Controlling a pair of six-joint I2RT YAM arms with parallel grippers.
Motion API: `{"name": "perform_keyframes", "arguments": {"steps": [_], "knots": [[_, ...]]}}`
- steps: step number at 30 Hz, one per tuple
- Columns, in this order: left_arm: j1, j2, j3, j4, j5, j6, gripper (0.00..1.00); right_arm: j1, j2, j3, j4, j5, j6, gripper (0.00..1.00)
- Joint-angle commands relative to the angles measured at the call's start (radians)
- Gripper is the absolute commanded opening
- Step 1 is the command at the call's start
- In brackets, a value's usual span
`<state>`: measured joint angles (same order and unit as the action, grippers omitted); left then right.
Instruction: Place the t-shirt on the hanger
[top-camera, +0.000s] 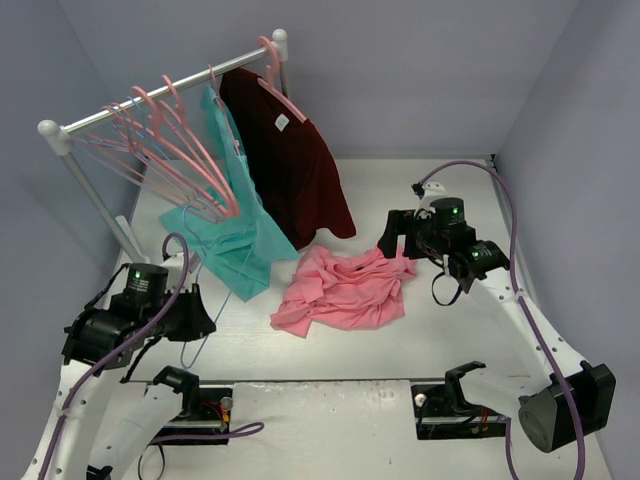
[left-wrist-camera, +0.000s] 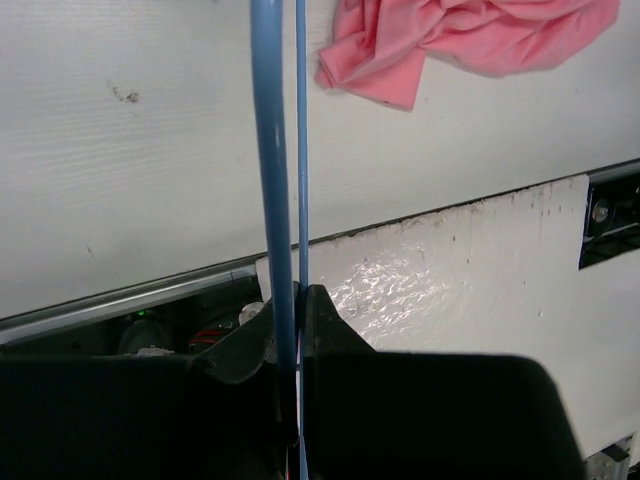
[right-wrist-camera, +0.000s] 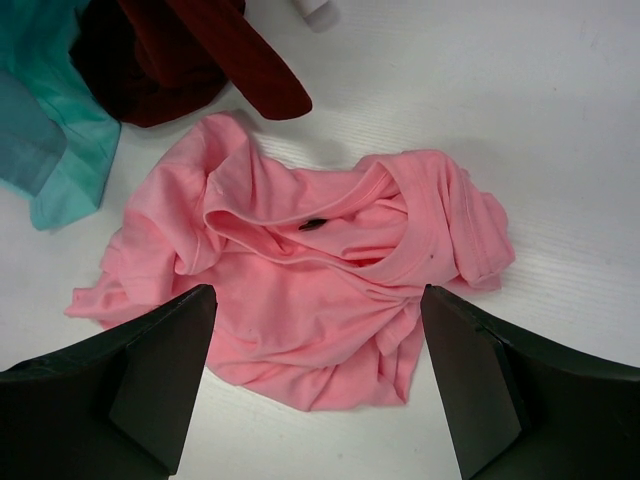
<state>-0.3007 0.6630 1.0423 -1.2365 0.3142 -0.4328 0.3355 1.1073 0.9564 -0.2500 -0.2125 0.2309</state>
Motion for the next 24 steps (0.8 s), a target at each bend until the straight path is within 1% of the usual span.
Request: {"name": "perform_keyframes", "arguments": {"steps": [1, 5, 7, 8, 12, 13, 15, 17, 20, 24], "knots": [[-0.037, 0.058, 0.112, 0.019, 0.025, 0.115, 0.0, 0.008, 0.018, 0.058, 0.049, 0.044, -0.025, 0.8], [-0.077, 0.099, 0.176, 0.02, 0.058, 0.18, 0.0, 0.008, 0.031, 0.049, 0.049, 0.087, -0.038, 0.77], [-0.096, 0.113, 0.197, 0.017, 0.067, 0.215, 0.0, 0.008, 0.044, 0.036, 0.048, 0.093, -0.04, 0.71], [-0.118, 0.125, 0.211, 0.017, 0.071, 0.245, 0.0, 0.007, 0.058, 0.023, 0.048, 0.091, -0.039, 0.66], [-0.144, 0.142, 0.21, 0.02, 0.107, 0.288, 0.0, 0.011, 0.092, -0.026, 0.049, 0.113, -0.027, 0.63], [-0.157, 0.153, 0.209, 0.02, 0.112, 0.3, 0.0, 0.011, 0.109, -0.029, 0.05, 0.138, -0.026, 0.58], [-0.173, 0.165, 0.212, 0.022, 0.11, 0.327, 0.0, 0.01, 0.134, -0.018, 0.051, 0.167, -0.022, 0.53], [-0.182, 0.182, 0.217, 0.029, 0.103, 0.35, 0.0, 0.011, 0.182, 0.005, 0.052, 0.2, -0.028, 0.44], [-0.189, 0.209, 0.228, 0.052, 0.105, 0.367, 0.0, 0.011, 0.238, 0.036, 0.055, 0.251, -0.044, 0.43], [-0.216, 0.239, 0.231, 0.122, 0.123, 0.365, 0.0, 0.011, 0.32, 0.059, 0.08, 0.294, -0.048, 0.47]]}}
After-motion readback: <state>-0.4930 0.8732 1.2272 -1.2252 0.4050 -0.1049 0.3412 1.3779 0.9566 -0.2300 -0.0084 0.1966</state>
